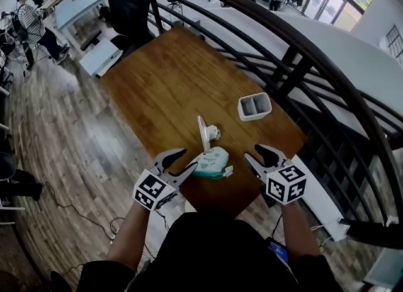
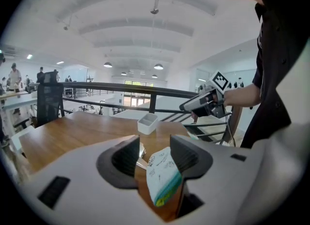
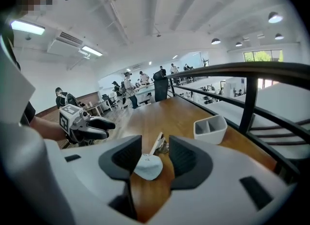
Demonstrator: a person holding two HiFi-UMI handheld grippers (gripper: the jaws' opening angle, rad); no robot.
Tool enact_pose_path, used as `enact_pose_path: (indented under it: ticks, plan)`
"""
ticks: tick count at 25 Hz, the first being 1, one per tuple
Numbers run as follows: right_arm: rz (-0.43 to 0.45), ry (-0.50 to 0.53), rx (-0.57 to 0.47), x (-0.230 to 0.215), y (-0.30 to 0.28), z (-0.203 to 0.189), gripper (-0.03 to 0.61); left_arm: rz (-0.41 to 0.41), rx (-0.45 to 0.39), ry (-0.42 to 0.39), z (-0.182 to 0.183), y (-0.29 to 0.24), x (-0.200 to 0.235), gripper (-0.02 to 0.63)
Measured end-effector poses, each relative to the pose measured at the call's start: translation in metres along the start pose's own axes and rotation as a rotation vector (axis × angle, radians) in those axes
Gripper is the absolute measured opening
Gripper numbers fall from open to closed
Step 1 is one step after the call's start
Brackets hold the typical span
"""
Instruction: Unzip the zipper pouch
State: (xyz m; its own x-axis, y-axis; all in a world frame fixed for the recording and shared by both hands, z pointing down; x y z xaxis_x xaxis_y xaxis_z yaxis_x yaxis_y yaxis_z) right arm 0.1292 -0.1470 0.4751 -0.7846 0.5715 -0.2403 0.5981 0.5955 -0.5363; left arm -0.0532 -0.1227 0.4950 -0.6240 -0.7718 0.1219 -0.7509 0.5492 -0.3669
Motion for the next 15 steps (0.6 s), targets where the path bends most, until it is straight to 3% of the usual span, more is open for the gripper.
enact_pose_path:
  ticks: [10,15]
  plan:
    - [-0.003,0.008,0.013,-0.001,-0.004,-0.002,0.124,0.061,-0.019,0.085,-0.016,0.014,0.022,0.189]
    - [-0.008,-0.021,-0.032,0.001,0.008,0.002,0.110,0.095,-0.057,0.077,-0.008,0.024,0.027,0.189]
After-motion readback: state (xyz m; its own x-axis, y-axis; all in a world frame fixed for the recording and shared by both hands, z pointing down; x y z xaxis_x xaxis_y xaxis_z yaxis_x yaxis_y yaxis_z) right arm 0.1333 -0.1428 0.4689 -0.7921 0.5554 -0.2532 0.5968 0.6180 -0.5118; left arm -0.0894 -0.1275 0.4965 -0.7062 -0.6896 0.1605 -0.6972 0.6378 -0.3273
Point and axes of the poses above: the fingertips, and each gripper's own axes: y backward along the fingers, x to its left, z out of its top, the point moved 1 cm from there along y, backward along the fingers, and after that the axes turned 1 degree about y, right-handed, at the moved point
